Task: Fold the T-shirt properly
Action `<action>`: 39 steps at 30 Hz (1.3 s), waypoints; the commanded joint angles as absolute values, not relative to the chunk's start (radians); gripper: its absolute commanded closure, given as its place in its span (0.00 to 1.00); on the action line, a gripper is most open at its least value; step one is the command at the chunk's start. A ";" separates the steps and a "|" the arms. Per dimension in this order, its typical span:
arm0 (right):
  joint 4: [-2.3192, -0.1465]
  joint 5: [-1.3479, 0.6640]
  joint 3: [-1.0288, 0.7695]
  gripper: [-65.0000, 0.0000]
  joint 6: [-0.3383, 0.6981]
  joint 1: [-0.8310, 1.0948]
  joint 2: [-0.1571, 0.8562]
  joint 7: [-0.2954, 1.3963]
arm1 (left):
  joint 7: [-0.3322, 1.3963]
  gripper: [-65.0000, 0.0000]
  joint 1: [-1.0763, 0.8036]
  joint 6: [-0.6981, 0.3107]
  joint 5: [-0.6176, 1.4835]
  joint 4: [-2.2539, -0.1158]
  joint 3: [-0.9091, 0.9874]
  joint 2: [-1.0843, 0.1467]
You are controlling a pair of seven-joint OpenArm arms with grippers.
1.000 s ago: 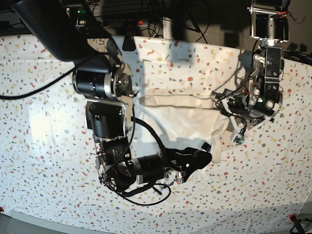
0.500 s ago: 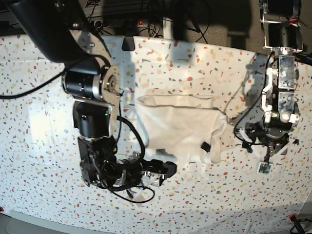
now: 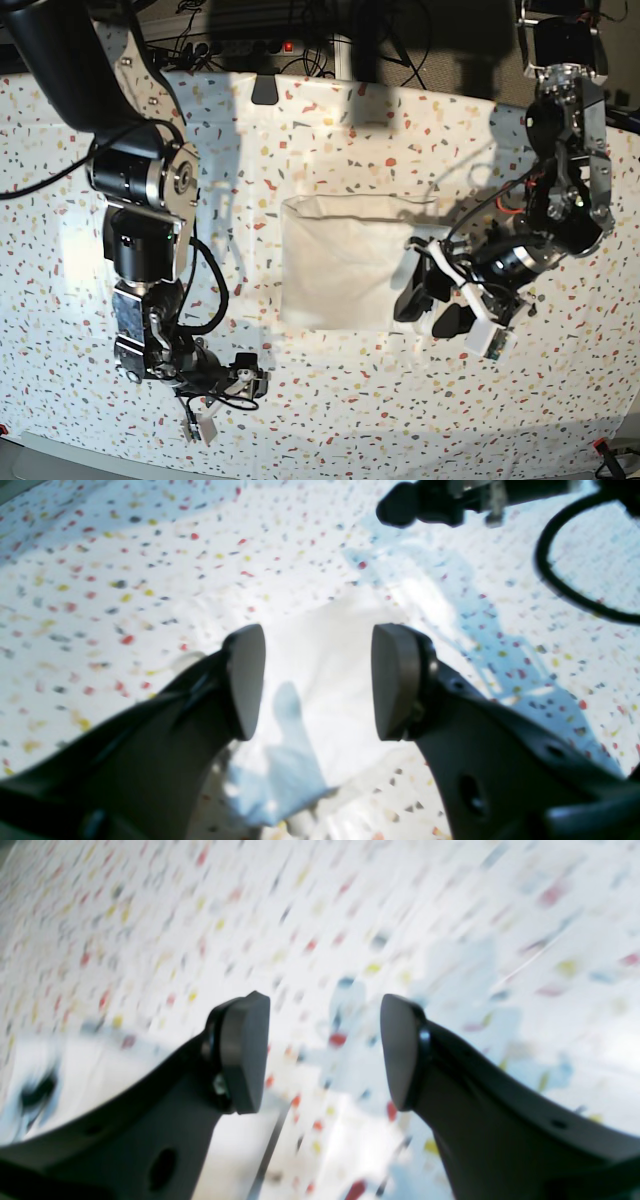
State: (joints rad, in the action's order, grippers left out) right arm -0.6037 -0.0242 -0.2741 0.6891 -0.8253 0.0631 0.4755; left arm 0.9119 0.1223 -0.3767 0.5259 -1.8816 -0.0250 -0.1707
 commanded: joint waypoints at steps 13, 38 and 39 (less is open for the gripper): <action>-0.618 0.006 -0.273 0.45 0.698 -0.772 -0.003 0.397 | 0.815 0.51 0.011 -0.379 0.472 -1.746 -0.021 -0.128; -0.720 -0.263 0.046 0.45 0.698 -0.550 0.015 0.680 | 0.664 0.51 -0.082 -0.315 0.250 -1.676 -0.021 -0.131; -0.745 -0.277 0.057 0.45 0.698 -0.532 0.019 0.694 | 0.663 0.51 -0.076 -0.315 0.250 -1.657 -0.021 -0.131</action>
